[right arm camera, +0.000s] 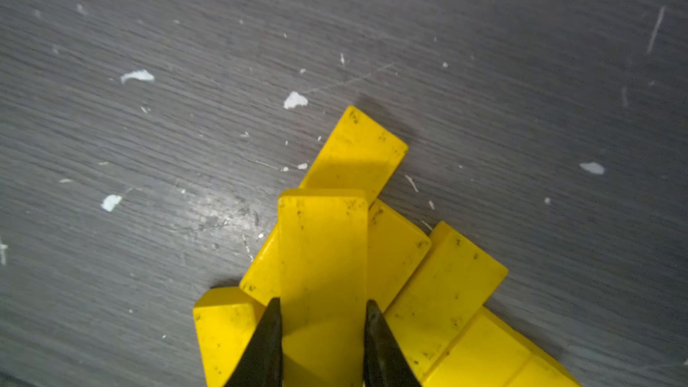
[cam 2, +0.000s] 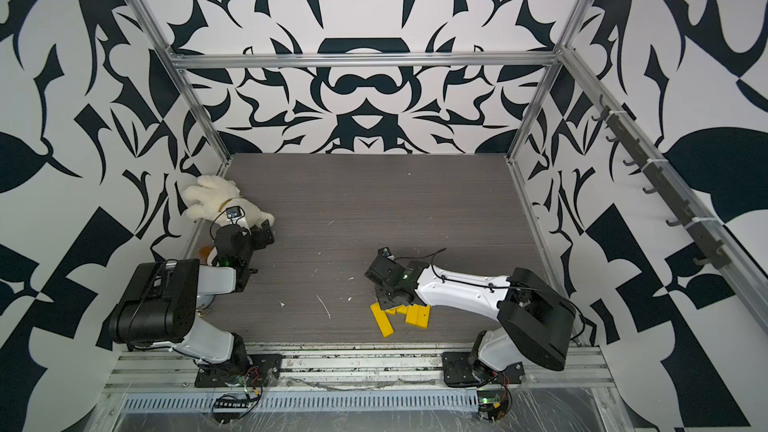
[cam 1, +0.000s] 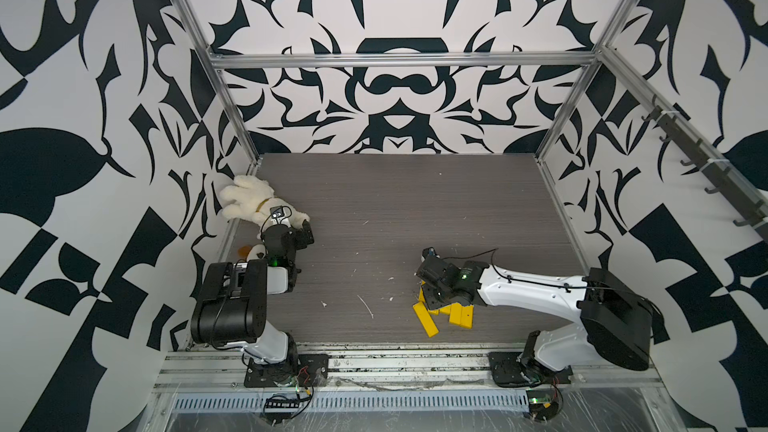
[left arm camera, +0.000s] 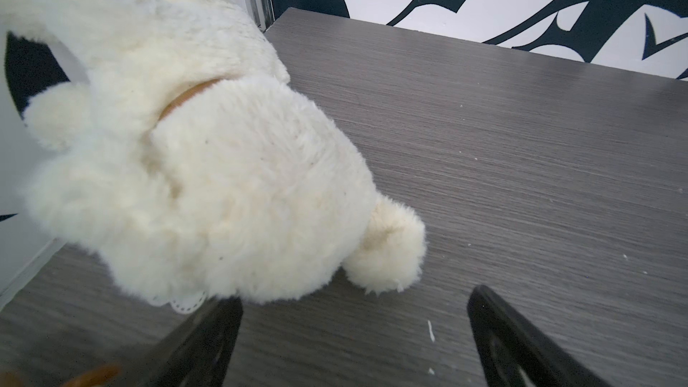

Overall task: Assemble the number 8 with building blocks
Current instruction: Pick up the building block from the center of the board, then place the building block at the center of the board.

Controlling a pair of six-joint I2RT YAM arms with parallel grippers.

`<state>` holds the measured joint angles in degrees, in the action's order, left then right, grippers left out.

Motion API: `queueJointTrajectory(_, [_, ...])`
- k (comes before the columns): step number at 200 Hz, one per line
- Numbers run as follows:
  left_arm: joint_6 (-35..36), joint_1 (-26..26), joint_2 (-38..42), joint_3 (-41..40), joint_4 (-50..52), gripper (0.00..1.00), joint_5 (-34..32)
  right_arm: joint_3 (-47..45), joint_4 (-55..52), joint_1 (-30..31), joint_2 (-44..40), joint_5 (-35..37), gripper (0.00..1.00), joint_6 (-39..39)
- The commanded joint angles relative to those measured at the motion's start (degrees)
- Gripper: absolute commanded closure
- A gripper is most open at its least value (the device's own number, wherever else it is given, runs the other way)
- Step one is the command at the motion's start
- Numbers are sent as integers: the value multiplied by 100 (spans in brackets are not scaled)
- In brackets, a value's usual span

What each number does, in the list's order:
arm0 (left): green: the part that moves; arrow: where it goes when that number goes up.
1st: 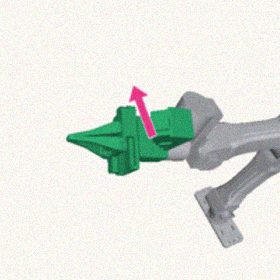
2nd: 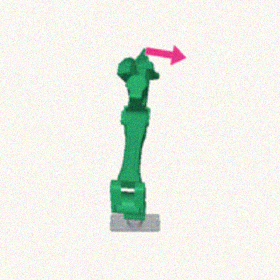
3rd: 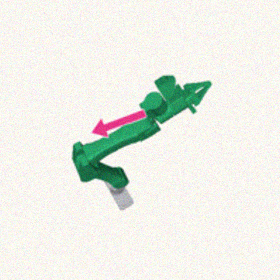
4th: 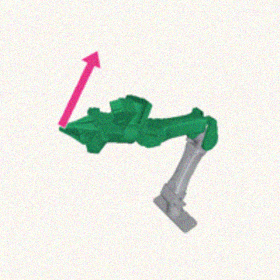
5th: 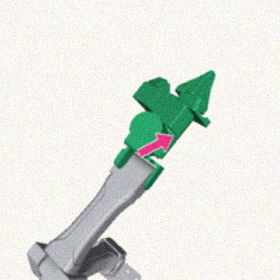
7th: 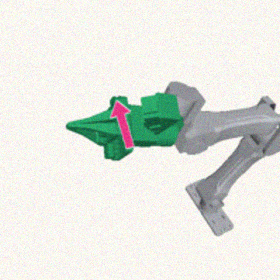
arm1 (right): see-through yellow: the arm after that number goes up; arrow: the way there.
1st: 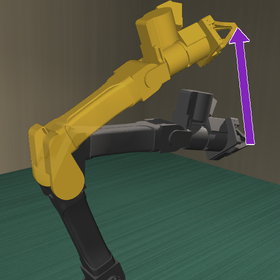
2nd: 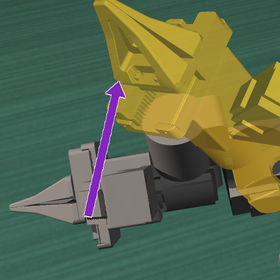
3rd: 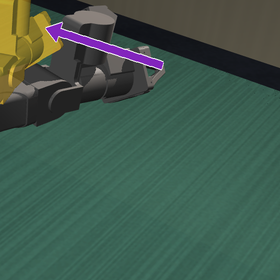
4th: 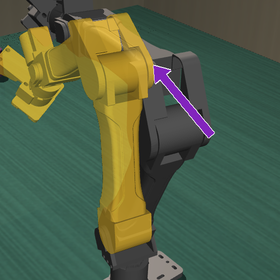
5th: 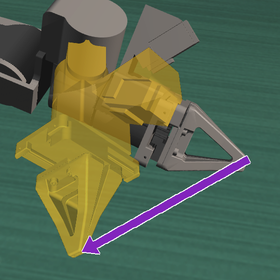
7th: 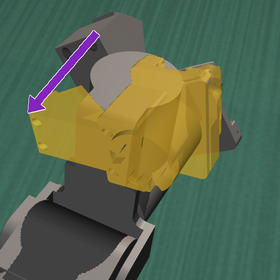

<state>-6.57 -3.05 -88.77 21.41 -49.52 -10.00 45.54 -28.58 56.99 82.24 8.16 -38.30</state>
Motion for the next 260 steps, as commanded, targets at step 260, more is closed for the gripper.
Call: queueJointTrajectory(260, [6,-29,38,31,-90,1,52,3332,-348,-91,3064,-95,79,-1518])
